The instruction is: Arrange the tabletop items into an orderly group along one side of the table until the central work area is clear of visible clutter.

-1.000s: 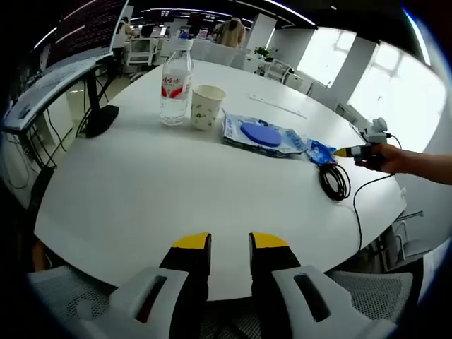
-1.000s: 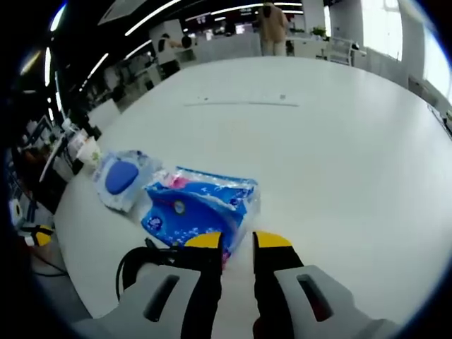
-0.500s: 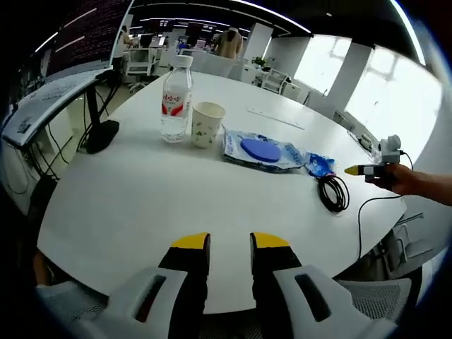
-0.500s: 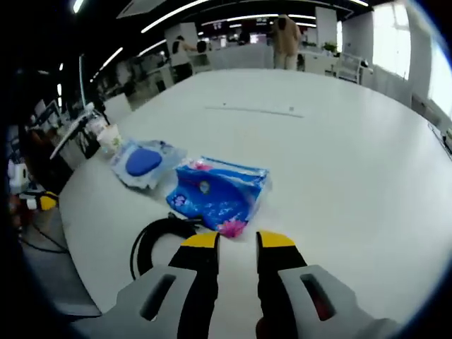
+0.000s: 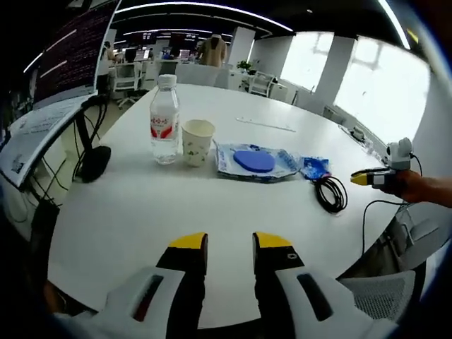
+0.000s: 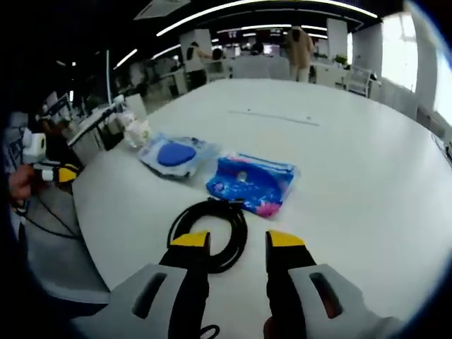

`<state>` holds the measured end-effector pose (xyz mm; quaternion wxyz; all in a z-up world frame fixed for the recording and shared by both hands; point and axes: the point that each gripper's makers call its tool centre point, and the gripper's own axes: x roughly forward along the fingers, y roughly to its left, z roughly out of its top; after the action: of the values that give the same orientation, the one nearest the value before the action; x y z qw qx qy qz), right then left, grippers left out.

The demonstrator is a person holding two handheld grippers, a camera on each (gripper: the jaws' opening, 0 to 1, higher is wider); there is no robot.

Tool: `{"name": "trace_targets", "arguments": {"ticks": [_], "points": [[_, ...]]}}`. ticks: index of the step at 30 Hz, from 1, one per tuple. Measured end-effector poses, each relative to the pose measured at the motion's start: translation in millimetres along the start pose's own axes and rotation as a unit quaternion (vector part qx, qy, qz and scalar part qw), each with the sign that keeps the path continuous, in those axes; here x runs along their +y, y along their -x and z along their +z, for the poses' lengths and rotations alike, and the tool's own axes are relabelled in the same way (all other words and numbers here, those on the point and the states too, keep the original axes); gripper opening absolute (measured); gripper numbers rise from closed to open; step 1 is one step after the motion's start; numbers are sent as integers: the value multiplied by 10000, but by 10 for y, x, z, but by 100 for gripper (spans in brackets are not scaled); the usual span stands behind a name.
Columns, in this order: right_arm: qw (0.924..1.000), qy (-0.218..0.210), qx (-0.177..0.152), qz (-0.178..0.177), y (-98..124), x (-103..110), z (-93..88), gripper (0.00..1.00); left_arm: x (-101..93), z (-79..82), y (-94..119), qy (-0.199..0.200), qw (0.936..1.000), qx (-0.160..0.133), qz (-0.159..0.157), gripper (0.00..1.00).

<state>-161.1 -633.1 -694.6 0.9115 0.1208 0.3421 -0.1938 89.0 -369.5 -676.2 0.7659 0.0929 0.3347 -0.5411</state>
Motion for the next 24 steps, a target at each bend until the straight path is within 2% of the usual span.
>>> {"name": "trace_targets", "arguments": {"ticks": [3, 11, 24], "points": [[9998, 113, 3, 169, 51, 150, -48, 32, 6, 62, 13, -121, 9999, -60, -37, 24], [9992, 277, 115, 260, 118, 269, -171, 37, 56, 135, 10, -351, 9993, -108, -118, 26], [9993, 227, -33, 280, 242, 513, -160, 46, 104, 228, 51, -486, 9982, -175, -303, 33]]}}
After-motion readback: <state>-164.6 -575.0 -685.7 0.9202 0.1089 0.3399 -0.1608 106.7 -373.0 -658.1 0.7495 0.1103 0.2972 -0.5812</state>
